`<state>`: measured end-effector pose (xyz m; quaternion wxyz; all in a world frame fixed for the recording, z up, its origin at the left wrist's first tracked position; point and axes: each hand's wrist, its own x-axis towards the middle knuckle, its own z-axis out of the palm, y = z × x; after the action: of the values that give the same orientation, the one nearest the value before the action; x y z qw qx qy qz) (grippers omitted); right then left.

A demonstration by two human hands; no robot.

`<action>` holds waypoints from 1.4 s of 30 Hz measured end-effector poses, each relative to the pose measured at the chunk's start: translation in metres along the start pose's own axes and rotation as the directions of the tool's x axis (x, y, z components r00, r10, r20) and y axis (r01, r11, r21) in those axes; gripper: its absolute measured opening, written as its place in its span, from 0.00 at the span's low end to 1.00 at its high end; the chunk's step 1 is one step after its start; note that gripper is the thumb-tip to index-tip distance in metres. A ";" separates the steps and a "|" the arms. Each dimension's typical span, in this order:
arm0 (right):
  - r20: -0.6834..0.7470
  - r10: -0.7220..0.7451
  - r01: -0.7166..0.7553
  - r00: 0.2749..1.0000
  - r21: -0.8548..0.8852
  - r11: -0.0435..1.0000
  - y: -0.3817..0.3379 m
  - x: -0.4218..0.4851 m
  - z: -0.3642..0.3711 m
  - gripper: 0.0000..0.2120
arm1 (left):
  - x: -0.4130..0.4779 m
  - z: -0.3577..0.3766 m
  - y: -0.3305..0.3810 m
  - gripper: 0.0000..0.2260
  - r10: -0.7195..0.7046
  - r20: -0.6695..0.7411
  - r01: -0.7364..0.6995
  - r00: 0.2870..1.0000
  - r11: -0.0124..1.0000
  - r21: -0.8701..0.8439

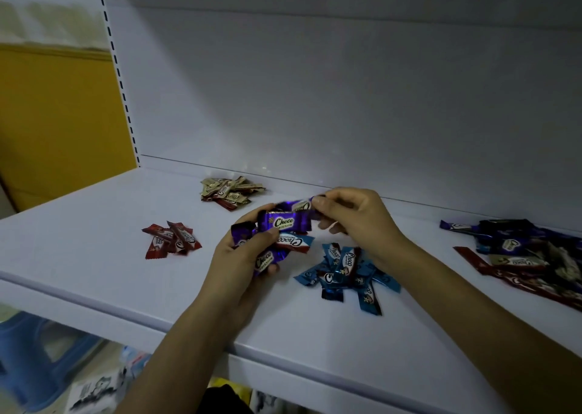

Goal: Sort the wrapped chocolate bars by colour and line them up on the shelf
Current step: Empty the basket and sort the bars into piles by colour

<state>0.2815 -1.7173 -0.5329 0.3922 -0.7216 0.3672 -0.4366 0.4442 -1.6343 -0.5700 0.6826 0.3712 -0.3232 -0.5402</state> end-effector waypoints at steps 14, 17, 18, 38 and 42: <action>-0.177 0.483 -0.368 0.857 0.445 0.816 0.038 0.022 -0.051 0.20 | -0.002 0.004 0.001 0.13 0.008 -0.024 -0.006 1.000 0.999 0.045; -0.076 0.346 -0.322 0.935 0.230 0.919 0.019 0.014 -0.038 0.17 | -0.004 0.005 0.000 0.13 0.030 -0.012 -0.029 0.999 0.994 0.103; 0.013 0.304 -0.302 0.952 0.161 0.939 0.010 0.009 -0.029 0.19 | -0.004 0.004 -0.001 0.13 0.036 -0.009 -0.034 0.999 0.992 0.122; -0.219 0.424 -0.372 0.879 0.243 0.896 0.030 0.019 -0.051 0.18 | 0.003 -0.002 -0.008 0.13 0.066 -0.061 -0.057 0.996 0.989 0.134; 0.149 0.239 -0.243 0.960 0.008 0.970 0.003 0.002 -0.017 0.26 | 0.003 -0.002 -0.007 0.14 0.067 -0.060 -0.060 0.996 0.992 0.112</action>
<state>0.2665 -1.7243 -0.5293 0.4780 -0.6963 0.4167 -0.3362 0.4435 -1.6380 -0.5769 0.6877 0.4148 -0.3425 -0.4875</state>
